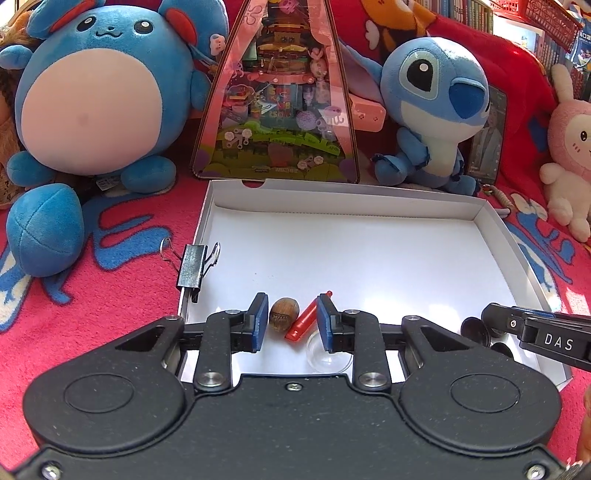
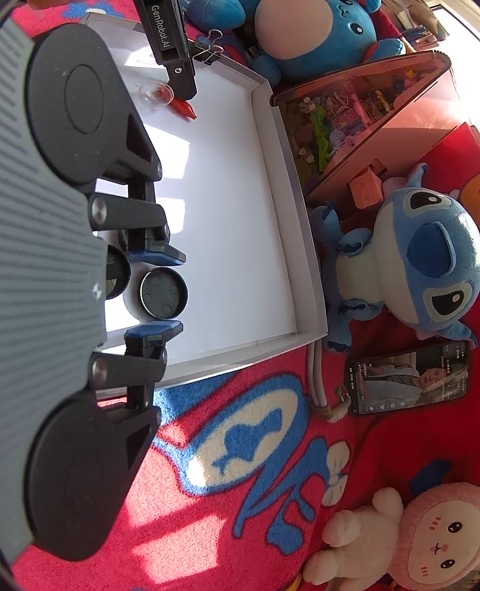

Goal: Organize rigid objects
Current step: 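Carry the acorn and black lid into the white box and open both grippers, then withdraw both grippers from the box back toward the remaining objects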

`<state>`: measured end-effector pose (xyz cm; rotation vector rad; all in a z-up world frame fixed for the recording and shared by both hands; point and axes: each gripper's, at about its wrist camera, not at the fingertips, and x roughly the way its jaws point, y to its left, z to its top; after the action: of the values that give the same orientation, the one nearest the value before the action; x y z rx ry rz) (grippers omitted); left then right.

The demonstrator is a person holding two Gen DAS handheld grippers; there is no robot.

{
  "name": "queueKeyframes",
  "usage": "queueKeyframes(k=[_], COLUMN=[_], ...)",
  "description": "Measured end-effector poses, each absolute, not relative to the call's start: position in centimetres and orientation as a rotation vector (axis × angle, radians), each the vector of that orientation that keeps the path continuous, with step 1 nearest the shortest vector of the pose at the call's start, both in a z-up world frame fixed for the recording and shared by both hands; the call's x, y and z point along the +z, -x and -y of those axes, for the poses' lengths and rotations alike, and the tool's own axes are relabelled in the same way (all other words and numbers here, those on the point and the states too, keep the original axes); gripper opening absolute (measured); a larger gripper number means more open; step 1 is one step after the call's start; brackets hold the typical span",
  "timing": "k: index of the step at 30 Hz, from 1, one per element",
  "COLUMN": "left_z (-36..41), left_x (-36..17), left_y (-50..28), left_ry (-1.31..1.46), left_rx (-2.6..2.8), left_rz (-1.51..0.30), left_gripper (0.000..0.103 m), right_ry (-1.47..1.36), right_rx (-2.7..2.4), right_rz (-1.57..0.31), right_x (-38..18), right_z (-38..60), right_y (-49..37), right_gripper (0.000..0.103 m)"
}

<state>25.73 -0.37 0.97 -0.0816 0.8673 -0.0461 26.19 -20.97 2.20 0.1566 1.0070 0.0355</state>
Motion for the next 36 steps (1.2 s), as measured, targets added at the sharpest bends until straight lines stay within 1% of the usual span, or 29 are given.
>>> queueKeyframes(k=[1, 4, 5, 6, 7, 9, 12, 13, 16, 18, 26, 36], left_z=[0.4, 0.7, 0.8, 0.8, 0.9, 1.0, 1.1, 1.2, 1.3, 1.5, 1.8, 1.8], left_x=[1.0, 1.4, 1.5, 1.7, 1.8, 2.1, 2.4, 2.5, 2.8, 3.0, 3.6, 4.0], left_y=[-25.6, -25.2, -25.1, -24.9, -24.7, -24.3, -23.7, -23.6, -22.8, -22.3, -20.9, -19.0], left_ry=[0.078, 0.061, 0.056, 0.052, 0.049, 0.043, 0.036, 0.033, 0.023, 0.013, -0.012, -0.033], left_rx=[-0.046, -0.050, -0.053, -0.056, -0.057, -0.057, -0.060, -0.062, -0.074, -0.082, -0.092, -0.093], left_rz=[-0.864, -0.847, -0.839, -0.831, -0.825, -0.819, -0.810, -0.807, -0.793, -0.783, -0.759, -0.722], left_gripper=[0.034, 0.045, 0.051, 0.055, 0.056, 0.062, 0.068, 0.069, 0.074, 0.080, 0.083, 0.084], right_ry=[-0.157, -0.151, -0.147, -0.145, -0.147, -0.152, -0.143, -0.135, -0.117, -0.108, -0.104, -0.085], right_rx=[0.036, 0.036, 0.035, 0.036, 0.040, 0.044, 0.052, 0.055, 0.067, 0.075, 0.087, 0.101], right_rz=[-1.006, -1.001, -0.996, -0.992, -0.986, -0.978, -0.965, -0.959, -0.940, -0.930, -0.894, -0.857], right_x=[2.2, 2.2, 2.3, 2.4, 2.4, 2.6, 2.8, 2.9, 3.3, 3.4, 4.1, 4.9], right_z=[21.0, 20.9, 21.0, 21.0, 21.0, 21.0, 20.9, 20.8, 20.5, 20.4, 20.2, 20.5], right_y=[-26.1, -26.0, -25.9, -25.8, -25.7, -25.5, -25.2, -25.0, -24.5, -24.2, -23.1, -21.6], right_gripper=[0.044, 0.051, 0.055, 0.056, 0.057, 0.062, 0.064, 0.065, 0.070, 0.073, 0.084, 0.088])
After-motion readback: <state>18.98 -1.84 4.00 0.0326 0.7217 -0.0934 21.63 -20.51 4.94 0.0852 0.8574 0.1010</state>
